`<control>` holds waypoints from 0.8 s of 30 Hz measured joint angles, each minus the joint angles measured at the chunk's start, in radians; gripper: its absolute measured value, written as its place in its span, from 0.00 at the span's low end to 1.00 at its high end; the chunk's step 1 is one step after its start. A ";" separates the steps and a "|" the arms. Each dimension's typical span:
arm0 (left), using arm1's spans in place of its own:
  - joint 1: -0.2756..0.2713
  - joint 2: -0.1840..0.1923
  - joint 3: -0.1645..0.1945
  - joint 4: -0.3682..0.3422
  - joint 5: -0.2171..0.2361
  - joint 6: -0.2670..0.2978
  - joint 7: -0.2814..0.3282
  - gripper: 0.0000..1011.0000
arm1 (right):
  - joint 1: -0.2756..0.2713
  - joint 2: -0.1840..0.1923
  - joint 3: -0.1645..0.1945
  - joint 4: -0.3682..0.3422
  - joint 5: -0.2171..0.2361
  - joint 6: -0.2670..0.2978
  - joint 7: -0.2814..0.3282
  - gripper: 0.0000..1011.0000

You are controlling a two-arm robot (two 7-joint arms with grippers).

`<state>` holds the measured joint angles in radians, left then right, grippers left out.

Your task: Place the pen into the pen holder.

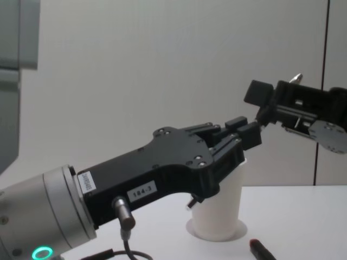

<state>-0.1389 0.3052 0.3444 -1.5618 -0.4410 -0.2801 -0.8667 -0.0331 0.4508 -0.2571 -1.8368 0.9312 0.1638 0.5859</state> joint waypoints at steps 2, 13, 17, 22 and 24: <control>0.000 0.000 0.000 0.000 0.000 0.000 0.000 0.13 | 0.000 0.000 0.000 0.000 0.000 0.000 0.000 0.48; 0.000 0.000 0.000 0.000 0.000 0.000 0.000 0.13 | 0.001 0.000 -0.001 0.001 0.001 -0.001 0.002 0.15; 0.000 0.000 0.000 0.000 0.000 0.000 0.000 0.13 | 0.001 0.000 -0.001 0.001 0.001 -0.001 0.002 0.13; 0.000 0.000 0.000 0.000 0.000 0.000 0.000 0.13 | 0.001 0.000 -0.001 0.001 0.002 -0.001 0.002 0.13; 0.000 0.000 0.000 0.000 0.000 0.000 0.000 0.13 | 0.001 0.000 -0.001 0.001 0.002 -0.001 0.002 0.13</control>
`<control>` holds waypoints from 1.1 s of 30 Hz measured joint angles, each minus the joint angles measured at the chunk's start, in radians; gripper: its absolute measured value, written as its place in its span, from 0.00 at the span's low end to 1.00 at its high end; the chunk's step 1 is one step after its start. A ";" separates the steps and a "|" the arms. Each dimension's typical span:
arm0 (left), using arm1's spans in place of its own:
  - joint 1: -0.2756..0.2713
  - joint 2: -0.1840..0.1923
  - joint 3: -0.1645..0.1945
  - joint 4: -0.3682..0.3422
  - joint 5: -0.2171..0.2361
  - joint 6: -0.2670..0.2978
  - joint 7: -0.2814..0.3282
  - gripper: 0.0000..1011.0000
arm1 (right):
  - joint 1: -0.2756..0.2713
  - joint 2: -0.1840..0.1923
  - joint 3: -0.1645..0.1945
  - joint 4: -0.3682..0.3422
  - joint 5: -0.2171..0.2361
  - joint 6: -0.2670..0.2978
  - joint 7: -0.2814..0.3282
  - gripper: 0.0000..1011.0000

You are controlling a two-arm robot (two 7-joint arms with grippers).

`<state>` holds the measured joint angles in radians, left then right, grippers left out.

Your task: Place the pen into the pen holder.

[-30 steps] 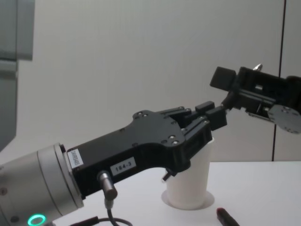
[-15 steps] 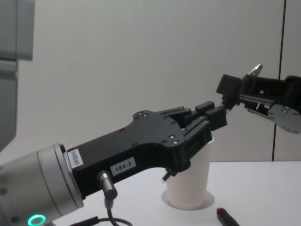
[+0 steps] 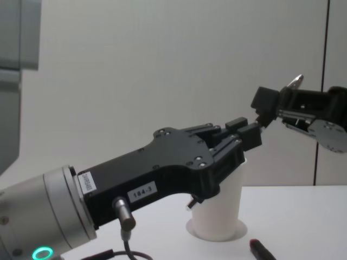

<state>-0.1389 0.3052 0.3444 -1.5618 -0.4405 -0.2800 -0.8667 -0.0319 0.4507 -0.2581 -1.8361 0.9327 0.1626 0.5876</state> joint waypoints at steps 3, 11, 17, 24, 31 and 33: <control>0.000 0.000 0.000 0.000 0.000 0.000 0.000 0.13 | 0.000 0.000 0.000 0.000 0.000 0.000 0.000 0.13; 0.000 0.000 0.000 0.000 -0.001 -0.001 0.000 0.21 | 0.000 0.000 0.001 0.001 -0.002 0.000 -0.004 0.13; 0.000 0.000 0.000 0.000 -0.001 -0.001 0.000 0.41 | 0.000 0.000 0.001 0.001 -0.002 0.000 -0.003 0.13; 0.000 0.000 0.000 0.000 -0.001 -0.001 0.000 0.67 | 0.000 0.000 0.001 0.001 -0.001 0.000 -0.003 0.13; 0.000 0.000 0.000 0.000 0.000 0.000 0.000 0.85 | 0.000 0.000 0.000 0.000 -0.001 0.000 -0.003 0.13; 0.000 0.000 0.000 0.000 0.000 0.000 0.000 0.92 | 0.000 0.000 0.000 0.000 -0.001 0.000 -0.002 0.13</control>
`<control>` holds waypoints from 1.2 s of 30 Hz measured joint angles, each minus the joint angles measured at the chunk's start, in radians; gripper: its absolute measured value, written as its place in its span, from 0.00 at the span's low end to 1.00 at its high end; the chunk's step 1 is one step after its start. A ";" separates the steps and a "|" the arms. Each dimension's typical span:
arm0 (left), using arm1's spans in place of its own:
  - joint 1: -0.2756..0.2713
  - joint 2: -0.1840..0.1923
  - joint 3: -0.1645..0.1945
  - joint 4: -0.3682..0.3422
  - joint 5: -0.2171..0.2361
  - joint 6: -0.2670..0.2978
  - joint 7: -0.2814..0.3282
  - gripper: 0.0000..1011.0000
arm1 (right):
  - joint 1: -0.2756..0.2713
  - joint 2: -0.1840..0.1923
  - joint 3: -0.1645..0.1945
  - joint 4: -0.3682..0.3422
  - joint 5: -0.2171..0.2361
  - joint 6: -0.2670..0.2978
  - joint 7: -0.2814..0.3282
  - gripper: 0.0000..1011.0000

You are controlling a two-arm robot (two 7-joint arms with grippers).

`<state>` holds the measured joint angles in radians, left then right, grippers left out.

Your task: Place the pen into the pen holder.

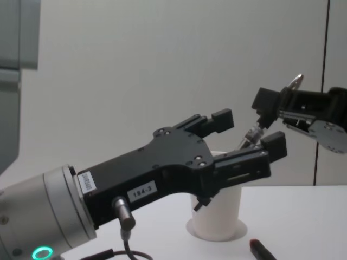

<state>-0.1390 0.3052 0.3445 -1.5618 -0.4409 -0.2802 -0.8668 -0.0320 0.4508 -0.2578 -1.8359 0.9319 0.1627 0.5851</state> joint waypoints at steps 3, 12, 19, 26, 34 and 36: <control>0.000 0.000 0.000 0.000 0.000 0.000 0.000 0.98 | 0.000 0.000 0.000 0.000 0.000 0.000 0.000 0.13; 0.000 0.000 0.000 0.000 0.000 0.000 0.000 0.99 | 0.002 0.005 0.000 0.000 0.003 -0.009 0.007 0.13; 0.000 0.000 0.000 0.000 0.000 0.000 0.000 0.99 | 0.001 0.019 0.009 -0.002 0.010 -0.031 0.001 0.13; 0.000 0.000 0.000 0.000 0.000 0.000 0.000 0.99 | -0.005 0.040 0.023 -0.004 0.015 -0.059 -0.023 0.13; 0.000 0.000 0.000 0.000 0.000 0.000 0.000 0.99 | -0.015 0.069 0.045 -0.004 0.015 -0.094 -0.062 0.13; 0.000 0.000 0.000 0.000 0.000 0.000 0.000 0.99 | -0.017 0.076 0.050 -0.004 0.014 -0.105 -0.074 0.13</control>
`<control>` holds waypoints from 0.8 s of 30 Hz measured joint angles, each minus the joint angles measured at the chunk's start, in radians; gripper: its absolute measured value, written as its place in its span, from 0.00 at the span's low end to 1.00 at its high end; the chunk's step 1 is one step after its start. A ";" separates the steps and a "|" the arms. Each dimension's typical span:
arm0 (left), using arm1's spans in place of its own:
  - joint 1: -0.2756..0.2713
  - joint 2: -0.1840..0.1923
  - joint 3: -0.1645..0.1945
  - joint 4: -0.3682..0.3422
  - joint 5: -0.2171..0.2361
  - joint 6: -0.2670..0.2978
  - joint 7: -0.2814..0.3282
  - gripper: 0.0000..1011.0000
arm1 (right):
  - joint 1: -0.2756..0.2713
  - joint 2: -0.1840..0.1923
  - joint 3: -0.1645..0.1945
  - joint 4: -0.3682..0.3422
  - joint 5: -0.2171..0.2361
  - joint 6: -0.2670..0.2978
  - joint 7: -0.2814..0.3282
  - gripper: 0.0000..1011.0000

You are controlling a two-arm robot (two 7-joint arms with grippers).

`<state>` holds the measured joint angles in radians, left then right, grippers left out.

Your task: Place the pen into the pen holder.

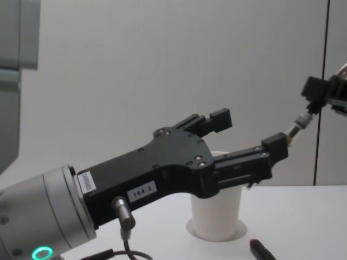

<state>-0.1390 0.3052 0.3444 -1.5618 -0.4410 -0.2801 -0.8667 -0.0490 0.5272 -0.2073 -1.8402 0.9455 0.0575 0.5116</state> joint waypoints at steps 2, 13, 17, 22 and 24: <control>0.000 0.000 0.000 0.000 0.000 0.000 0.000 0.99 | -0.001 0.006 0.005 0.000 -0.003 -0.012 -0.011 0.13; 0.000 0.000 0.000 0.000 0.000 0.000 0.000 0.99 | 0.015 0.015 0.019 0.001 -0.035 -0.069 -0.040 0.13; 0.000 0.000 0.000 0.000 0.000 0.000 0.000 0.99 | 0.028 0.010 0.019 -0.002 -0.058 -0.088 -0.046 0.13; 0.000 0.000 0.000 0.000 0.000 0.000 0.000 0.99 | 0.049 0.001 0.018 -0.008 -0.100 -0.111 -0.053 0.13; 0.000 0.000 0.000 0.000 0.000 0.000 0.000 0.99 | 0.060 -0.006 0.015 -0.011 -0.126 -0.122 -0.057 0.13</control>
<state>-0.1390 0.3052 0.3444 -1.5618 -0.4410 -0.2801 -0.8667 0.0110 0.5215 -0.1922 -1.8511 0.8195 -0.0644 0.4545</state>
